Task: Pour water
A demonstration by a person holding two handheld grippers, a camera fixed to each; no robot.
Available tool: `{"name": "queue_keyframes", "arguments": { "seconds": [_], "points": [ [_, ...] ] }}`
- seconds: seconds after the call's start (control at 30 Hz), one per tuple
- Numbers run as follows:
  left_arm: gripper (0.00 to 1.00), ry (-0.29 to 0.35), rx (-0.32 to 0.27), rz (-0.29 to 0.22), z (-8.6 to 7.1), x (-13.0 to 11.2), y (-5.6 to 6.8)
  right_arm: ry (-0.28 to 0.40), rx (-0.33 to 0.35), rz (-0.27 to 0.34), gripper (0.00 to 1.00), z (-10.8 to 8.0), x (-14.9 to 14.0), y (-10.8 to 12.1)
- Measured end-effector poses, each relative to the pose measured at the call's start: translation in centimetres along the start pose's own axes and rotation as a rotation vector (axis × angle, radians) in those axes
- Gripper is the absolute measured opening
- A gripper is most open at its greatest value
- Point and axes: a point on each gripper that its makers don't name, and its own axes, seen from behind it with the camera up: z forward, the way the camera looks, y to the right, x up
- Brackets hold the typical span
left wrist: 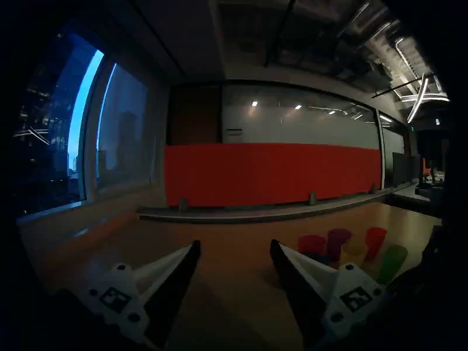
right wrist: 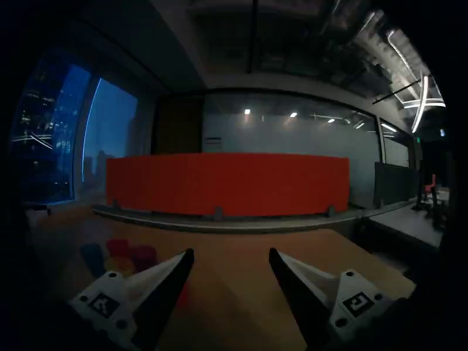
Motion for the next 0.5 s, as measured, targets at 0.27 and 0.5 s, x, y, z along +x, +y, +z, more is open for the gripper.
{"name": "queue_keyframes", "arguments": {
  "seconds": [0.27,0.5],
  "points": [
    [0.88,-0.001,-0.014,0.029,1.0,5.5,-0.1,-0.002,0.040,-0.001,0.99,1.0,3.6,-0.7],
    [0.88,0.008,-0.041,0.029,1.6,9.9,0.3,0.017,0.080,-0.002,0.99,1.1,8.1,-1.7]
  ]
}}
